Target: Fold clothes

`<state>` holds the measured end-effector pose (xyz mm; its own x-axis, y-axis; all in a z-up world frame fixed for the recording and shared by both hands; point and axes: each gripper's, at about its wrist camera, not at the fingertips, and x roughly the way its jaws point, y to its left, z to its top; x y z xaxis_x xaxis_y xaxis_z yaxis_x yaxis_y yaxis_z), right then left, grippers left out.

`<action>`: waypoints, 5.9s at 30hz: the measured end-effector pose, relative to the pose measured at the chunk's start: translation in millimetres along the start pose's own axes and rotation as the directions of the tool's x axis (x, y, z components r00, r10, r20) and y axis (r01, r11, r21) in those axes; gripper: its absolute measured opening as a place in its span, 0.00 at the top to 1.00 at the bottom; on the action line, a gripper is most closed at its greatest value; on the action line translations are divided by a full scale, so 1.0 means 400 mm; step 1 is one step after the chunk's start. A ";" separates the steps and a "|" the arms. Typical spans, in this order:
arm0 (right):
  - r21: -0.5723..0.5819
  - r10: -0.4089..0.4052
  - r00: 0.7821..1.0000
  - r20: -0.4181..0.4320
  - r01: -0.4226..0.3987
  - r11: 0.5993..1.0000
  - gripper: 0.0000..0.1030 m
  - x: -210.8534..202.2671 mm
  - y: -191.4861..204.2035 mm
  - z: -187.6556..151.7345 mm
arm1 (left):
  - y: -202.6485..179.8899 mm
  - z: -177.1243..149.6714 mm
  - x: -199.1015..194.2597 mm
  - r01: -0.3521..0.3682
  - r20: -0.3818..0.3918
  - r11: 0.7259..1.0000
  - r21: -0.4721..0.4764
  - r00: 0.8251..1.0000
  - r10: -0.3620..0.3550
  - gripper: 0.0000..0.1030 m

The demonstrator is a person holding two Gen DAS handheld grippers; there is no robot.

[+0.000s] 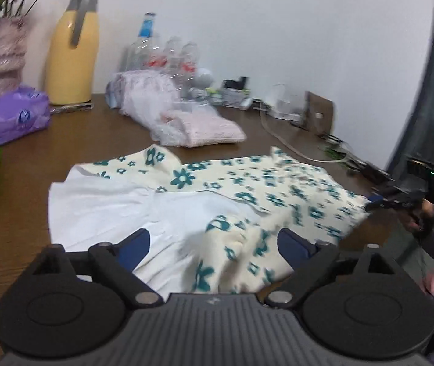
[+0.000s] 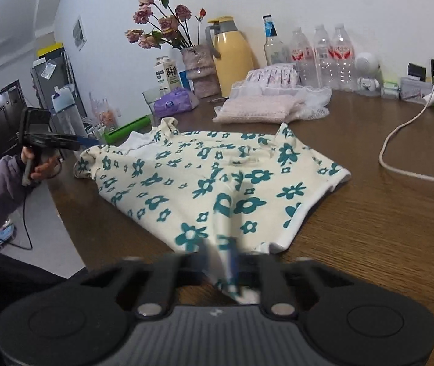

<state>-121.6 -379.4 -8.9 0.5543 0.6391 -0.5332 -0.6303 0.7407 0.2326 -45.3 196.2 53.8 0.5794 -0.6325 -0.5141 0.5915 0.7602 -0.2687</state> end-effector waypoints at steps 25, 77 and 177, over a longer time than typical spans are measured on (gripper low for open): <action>-0.116 -0.128 0.991 -0.033 0.123 0.986 0.80 0.206 0.126 0.116 | -0.264 -0.078 0.109 -0.150 -0.083 0.935 0.320 0.979 0.185 0.60; -0.471 -0.018 0.996 0.083 0.055 0.880 0.49 0.057 0.159 0.231 | -0.246 -0.009 -0.003 -0.241 0.071 0.773 0.587 0.966 0.247 0.32; 0.539 -0.408 0.908 -0.091 0.390 0.747 0.94 0.339 -0.403 0.365 | -0.275 0.254 0.666 -0.099 -0.298 0.951 0.294 0.935 0.190 0.86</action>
<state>134.5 -381.8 0.0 0.7110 0.2594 -0.6537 0.0384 0.9138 0.4044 101.1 -71.1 29.2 0.4872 -0.4029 -0.7748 0.6695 0.7420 0.0351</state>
